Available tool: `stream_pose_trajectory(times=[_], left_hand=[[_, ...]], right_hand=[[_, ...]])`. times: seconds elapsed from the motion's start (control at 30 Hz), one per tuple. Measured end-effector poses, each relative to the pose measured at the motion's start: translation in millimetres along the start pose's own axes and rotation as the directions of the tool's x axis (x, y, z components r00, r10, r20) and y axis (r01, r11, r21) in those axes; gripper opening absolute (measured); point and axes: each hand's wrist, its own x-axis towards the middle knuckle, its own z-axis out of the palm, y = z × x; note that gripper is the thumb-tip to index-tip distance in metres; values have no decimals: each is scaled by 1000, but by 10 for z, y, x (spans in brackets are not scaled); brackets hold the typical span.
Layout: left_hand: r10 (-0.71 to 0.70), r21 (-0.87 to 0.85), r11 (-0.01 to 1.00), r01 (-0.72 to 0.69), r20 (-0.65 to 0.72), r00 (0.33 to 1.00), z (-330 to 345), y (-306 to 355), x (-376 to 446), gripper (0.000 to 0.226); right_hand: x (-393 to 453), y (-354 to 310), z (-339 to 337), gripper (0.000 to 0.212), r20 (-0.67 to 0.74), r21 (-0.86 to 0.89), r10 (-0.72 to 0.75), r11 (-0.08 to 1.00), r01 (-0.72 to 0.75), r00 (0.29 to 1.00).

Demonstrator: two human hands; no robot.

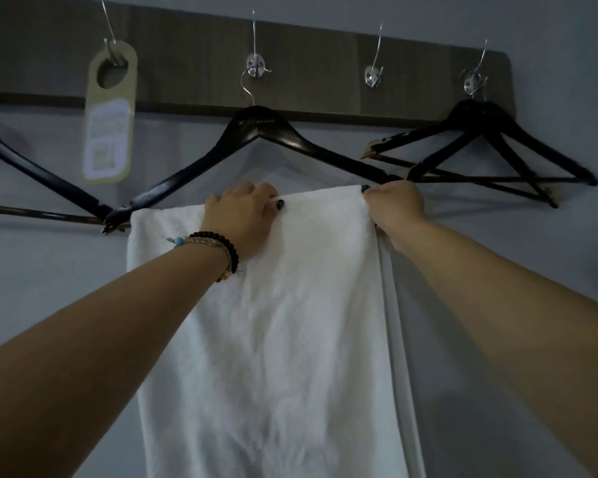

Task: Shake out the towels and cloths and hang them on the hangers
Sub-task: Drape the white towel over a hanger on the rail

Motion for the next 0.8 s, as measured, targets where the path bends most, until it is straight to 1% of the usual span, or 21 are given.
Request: stream_pose_trajectory(times=[0.03, 0.07, 0.1, 0.13, 0.17, 0.2, 0.23, 0.27, 0.3, 0.33, 0.37, 0.4, 0.43, 0.47, 0.5, 0.53, 0.57, 0.63, 0.67, 0.73, 0.8], left_hand=[[22, -58, 998, -25, -57, 998, -18, -38, -50, 31], [38, -104, 993, -54, -147, 988, -45, -89, -127, 31], [32, -137, 988, -68, -249, 968, -70, -154, -230, 31], [4, -159, 985, -63, -347, 938, -89, -220, -350, 31], [-53, -177, 984, -26, -430, 901, -89, -284, -476, 29], [-142, -210, 977, 43, -482, 864, -85, -338, -600, 27], [-268, -275, 951, 142, -501, 823, -86, -380, -698, 27], [-428, -372, 890, 263, -482, 764, -117, -382, -757, 29], [-600, -472, 786, 400, -424, 678, -126, -445, -759, 32], [-749, -546, 649, 529, -336, 571, -170, -484, -747, 36], [-850, -590, 511, 625, -236, 471, -209, -563, -720, 41], [-899, -635, 397, 663, -124, 420, -262, -642, -693, 44], [-907, -696, 305, 650, -4, 422, -307, -732, -669, 43], [-879, -758, 213, 616, 126, 460, -359, -796, -662, 39], [-837, -784, 123, 608, 248, 488, -416, -838, -681, 34], [-792, -777, 61, 627, 345, 504, -476, -866, -715, 30], [-745, -755, 37, 655, 416, 521, -528, -891, -751, 27], [-671, -714, 65, 697, 486, 560, -602, -950, -801, 19], [-651, -706, 86, 703, 495, 576, -630, -960, -818, 19], [-634, -700, 108, 706, 499, 591, -654, -970, -824, 19], [-624, -698, 126, 705, 496, 604, -661, -946, -810, 13]], right_hand=[[-6, 14, -33, 27, 23, -20, -24, 999, 25, 999], [-15, 26, -70, 21, 56, -28, -29, 999, 31, 998], [-36, 38, -105, 15, 92, -24, -37, 999, 39, 995], [-70, 48, -133, 15, 129, -27, -44, 998, 48, 991], [-105, 60, -150, 17, 149, -54, -57, 996, 65, 987], [-130, 72, -157, 18, 143, -96, -73, 992, 88, 987], [-164, 79, -154, 18, 121, -132, -94, 985, 110, 988], [-179, 71, -147, 18, 92, -162, -97, 981, 111, 991], [-203, 47, -124, 16, 73, -182, -94, 978, 106, 993], [-219, 18, -88, 13, 72, -206, -94, 973, 107, 993], [-244, -18, -59, 10, 78, -243, -109, 962, 125, 991], [-267, -51, -35, 10, 82, -276, -134, 949, 151, 988], [-294, -84, -19, 12, 83, -301, -168, 935, 185, 982], [-324, -103, -13, 17, 74, -319, -206, 922, 219, 976], [-350, -116, -20, 21, 67, -332, -234, 911, 243, 970], [-350, -113, -29, 22, 60, -331, -247, 909, 253, 967], [-339, -94, -29, 21, 58, -324, -236, 915, 242, 970], [-255, -44, -24, 24, 81, -296, -176, 936, 192, 981], [-183, -10, -6, 23, 93, -273, -135, 949, 156, 986], [-92, 30, 16, 16, 96, -191, -59, 979, 76, 994], [-49, 30, 19, 15, 109, -82, 2, 997, 7, 994]])
